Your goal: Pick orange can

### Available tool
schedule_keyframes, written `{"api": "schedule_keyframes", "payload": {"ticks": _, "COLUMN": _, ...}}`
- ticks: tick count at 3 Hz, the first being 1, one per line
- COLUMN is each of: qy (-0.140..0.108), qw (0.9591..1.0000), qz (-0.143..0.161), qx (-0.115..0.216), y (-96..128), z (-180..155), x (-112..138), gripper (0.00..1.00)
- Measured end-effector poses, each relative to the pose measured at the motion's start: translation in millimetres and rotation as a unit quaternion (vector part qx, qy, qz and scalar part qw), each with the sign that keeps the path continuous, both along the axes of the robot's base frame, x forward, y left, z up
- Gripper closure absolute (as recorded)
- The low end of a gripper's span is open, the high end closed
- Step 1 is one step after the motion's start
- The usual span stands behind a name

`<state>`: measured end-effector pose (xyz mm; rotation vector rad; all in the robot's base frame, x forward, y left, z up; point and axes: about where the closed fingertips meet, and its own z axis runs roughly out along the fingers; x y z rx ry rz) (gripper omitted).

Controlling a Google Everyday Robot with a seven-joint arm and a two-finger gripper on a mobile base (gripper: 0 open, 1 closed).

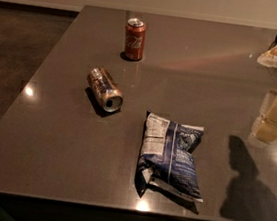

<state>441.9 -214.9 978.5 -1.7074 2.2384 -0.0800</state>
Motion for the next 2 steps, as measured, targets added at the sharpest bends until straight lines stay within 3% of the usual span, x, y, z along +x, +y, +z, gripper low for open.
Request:
{"api": "schedule_keyframes", "payload": {"ticks": 1, "qy": 0.012, "qw": 0.9999, "qz": 0.000, "qx": 0.005, "y": 27.2, "z": -3.0, "x": 14.6, "gripper": 0.00}}
{"api": "schedule_keyframes", "payload": {"ticks": 2, "qy": 0.025, "qw": 0.9997, "qz": -0.005, "qx": 0.000, "y": 81.0, "z": -16.6, "x": 40.8, "gripper": 0.00}}
